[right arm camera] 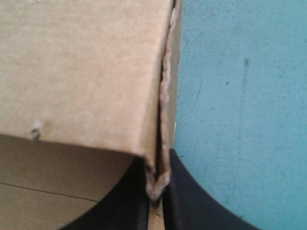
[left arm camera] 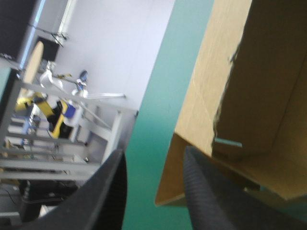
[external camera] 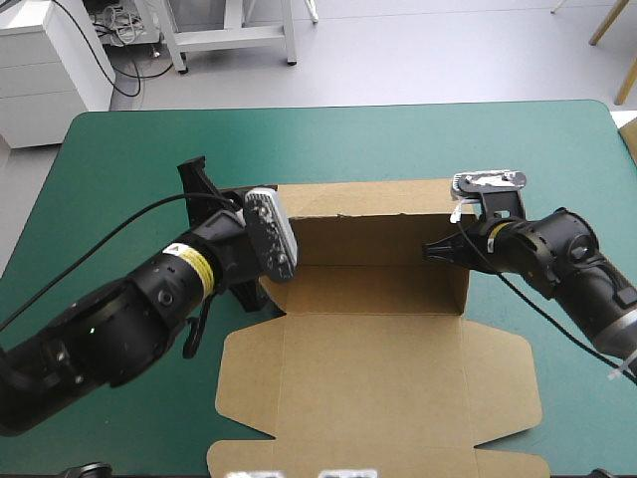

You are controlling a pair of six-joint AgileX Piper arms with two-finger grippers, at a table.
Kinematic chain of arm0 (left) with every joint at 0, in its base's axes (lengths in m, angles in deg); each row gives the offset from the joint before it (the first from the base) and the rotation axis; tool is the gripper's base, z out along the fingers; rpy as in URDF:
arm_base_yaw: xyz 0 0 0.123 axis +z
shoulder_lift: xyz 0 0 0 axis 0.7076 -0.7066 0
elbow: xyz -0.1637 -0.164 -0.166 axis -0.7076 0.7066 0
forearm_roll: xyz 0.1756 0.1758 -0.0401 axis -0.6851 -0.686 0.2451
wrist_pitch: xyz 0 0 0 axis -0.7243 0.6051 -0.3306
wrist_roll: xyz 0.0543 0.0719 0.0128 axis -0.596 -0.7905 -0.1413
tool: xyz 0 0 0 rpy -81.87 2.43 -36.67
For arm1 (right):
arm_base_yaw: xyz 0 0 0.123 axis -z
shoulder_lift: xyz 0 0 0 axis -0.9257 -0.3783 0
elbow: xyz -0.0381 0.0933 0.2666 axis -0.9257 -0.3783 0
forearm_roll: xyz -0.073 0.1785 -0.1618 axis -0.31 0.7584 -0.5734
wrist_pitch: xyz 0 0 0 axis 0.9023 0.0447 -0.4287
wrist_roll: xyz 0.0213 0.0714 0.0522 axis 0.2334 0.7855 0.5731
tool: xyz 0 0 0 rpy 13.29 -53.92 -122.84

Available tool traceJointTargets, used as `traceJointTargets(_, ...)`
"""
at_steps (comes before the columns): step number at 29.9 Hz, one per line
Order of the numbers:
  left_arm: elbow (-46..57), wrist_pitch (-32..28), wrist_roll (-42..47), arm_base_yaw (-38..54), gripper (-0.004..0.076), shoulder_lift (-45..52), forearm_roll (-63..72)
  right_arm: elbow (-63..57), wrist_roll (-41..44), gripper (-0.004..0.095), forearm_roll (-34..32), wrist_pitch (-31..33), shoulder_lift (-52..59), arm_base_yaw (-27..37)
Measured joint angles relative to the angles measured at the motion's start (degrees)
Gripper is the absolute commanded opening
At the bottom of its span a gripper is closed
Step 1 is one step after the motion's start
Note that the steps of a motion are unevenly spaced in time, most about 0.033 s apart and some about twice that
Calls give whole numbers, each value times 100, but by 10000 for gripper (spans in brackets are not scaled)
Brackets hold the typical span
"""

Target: Fold the box

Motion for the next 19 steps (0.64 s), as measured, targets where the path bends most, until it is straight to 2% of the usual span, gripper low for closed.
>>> traceJointTargets(5, -141, 88, -757, 1442, 153, -332, 1281, 262, -450, -21, 326, 415, -67, 414)
traceJointTargets(8, -157, -43, -926, 2139, 95, -393, 1863, 475, -645, -21, 400, 749, -247, 629)
traceJointTargets(13, -157, -333, -430, 2983, 6, -204, 2420, 908, -985, -21, 459, 1135, -784, 897)
traceJointTargets(19, -5, -457, -126, 3544, -8, 531, 3104, 1441, -1223, -21, 456, 1250, -1495, 1004)
